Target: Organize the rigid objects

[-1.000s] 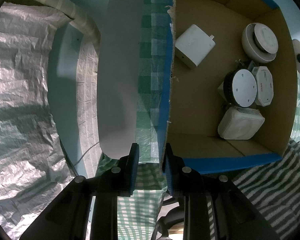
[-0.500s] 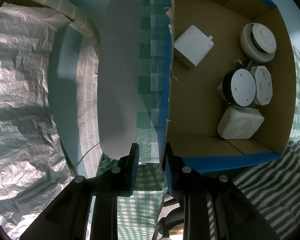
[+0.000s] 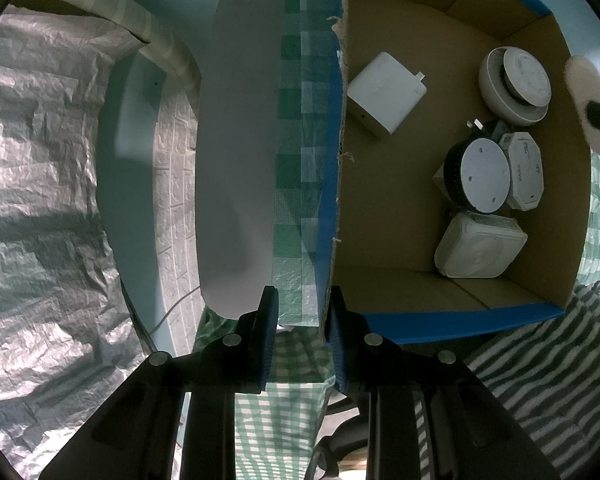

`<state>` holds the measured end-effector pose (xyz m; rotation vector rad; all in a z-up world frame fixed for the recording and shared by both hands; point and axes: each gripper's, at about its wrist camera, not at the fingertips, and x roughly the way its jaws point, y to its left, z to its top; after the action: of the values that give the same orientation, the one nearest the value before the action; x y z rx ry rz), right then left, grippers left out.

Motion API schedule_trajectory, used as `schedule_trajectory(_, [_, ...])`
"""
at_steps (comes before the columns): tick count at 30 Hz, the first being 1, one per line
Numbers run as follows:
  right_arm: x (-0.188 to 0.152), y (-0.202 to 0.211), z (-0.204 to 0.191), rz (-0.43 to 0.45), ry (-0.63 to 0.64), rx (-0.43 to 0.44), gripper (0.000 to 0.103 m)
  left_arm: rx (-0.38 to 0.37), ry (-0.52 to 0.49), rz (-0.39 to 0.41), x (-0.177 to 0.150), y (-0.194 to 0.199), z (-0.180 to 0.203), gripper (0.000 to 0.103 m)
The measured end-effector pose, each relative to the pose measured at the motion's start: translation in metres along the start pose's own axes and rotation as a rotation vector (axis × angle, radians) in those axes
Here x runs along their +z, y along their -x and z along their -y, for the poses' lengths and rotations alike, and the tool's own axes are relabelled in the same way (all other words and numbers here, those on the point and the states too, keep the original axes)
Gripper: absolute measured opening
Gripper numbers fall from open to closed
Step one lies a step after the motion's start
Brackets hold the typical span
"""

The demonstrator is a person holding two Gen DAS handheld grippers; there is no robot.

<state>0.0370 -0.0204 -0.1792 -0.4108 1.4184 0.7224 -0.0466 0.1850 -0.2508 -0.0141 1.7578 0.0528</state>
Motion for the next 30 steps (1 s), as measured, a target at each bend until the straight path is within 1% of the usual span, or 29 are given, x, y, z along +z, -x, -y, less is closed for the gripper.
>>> schedule_trajectory(6, [0.004, -0.02, -0.009, -0.031, 0.005, 0.011, 0.025, 0.0, -0.001, 0.0, 0.0, 0.0, 0.0, 0.025])
schedule_trajectory(9, [0.006, -0.021, -0.01, -0.016, -0.001, 0.015, 0.026, 0.001, -0.001, 0.0, 0.0, 0.0, 0.0, 0.025])
schedule_trajectory(13, [0.007, -0.014, -0.012, 0.012, -0.004, 0.028, 0.029, -0.002, 0.001, 0.0, 0.0, 0.0, 0.0, 0.025])
schedule_trajectory(14, [0.008, -0.012, -0.012, 0.018, -0.005, 0.026, 0.032, -0.002, -0.001, 0.0, 0.0, 0.0, 0.001, 0.025])
schedule_trajectory(22, [0.005, 0.007, -0.008, 0.052, -0.042, 0.011, 0.036, 0.013, 0.002, 0.009, 0.001, 0.004, 0.004, 0.025])
schedule_trajectory(25, [0.002, 0.02, -0.004, 0.077, -0.074, -0.003, 0.042, 0.031, 0.004, 0.031, 0.0, 0.013, 0.008, 0.025])
schedule_trajectory(28, [0.001, 0.034, -0.001, 0.108, -0.1, -0.018, 0.049, 0.024, 0.006, 0.079, -0.002, 0.03, 0.015, 0.027])
schedule_trajectory(30, [0.0, 0.046, 0.002, 0.136, -0.125, -0.022, 0.055, 0.012, 0.009, 0.107, -0.004, 0.04, 0.02, 0.027])
